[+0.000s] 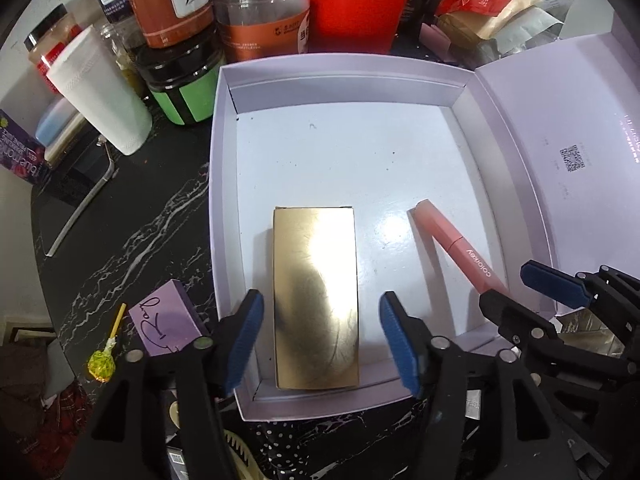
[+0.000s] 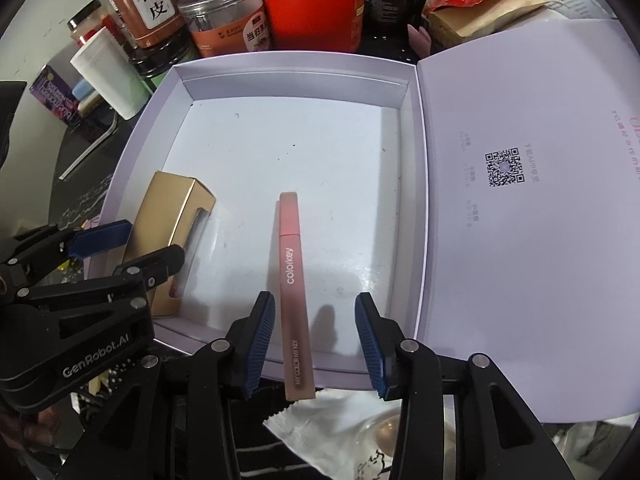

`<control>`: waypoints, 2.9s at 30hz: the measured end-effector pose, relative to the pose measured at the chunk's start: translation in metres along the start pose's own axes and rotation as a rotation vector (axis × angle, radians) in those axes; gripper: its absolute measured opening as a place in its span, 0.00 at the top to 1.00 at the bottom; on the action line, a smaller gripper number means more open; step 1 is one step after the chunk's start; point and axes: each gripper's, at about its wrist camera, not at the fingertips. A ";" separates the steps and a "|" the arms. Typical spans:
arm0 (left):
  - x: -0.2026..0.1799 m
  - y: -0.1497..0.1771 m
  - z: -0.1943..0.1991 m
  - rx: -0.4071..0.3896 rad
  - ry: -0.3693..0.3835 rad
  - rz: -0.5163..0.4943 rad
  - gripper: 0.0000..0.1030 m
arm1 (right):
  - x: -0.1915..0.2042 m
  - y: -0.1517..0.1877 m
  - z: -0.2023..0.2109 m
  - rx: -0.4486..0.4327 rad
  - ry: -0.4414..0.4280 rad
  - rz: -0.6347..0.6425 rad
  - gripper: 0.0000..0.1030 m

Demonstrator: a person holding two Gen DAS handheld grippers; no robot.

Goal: Organize rigid objects
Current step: 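Lower the gold case into the lavender box while the right tool lowers the lipstick, then open both tools and withdraw them from the box, then grasp the black DUCO box with the left tool while the right tool grasps the polka-dot scrunchie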

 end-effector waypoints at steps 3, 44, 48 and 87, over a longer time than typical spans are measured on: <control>0.000 0.001 0.008 -0.019 -0.010 0.007 0.27 | 0.000 -0.001 0.005 -0.005 0.001 0.005 0.60; 0.042 0.085 0.166 -0.245 -0.094 0.151 0.27 | 0.063 0.038 0.143 -0.182 -0.029 0.187 0.60; 0.049 0.103 0.178 -0.256 -0.104 0.179 0.27 | 0.074 0.050 0.152 -0.194 -0.044 0.217 0.60; 0.082 0.235 0.192 -0.233 -0.101 0.393 0.27 | 0.135 0.140 0.148 -0.126 -0.174 0.426 0.55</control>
Point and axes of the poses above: each gripper's, at about its wrist camera, not at the fingertips, and z roughly against the way its jaws point, x to its left, y to its underside, and after that the axes turned 1 degree about x, right-handed
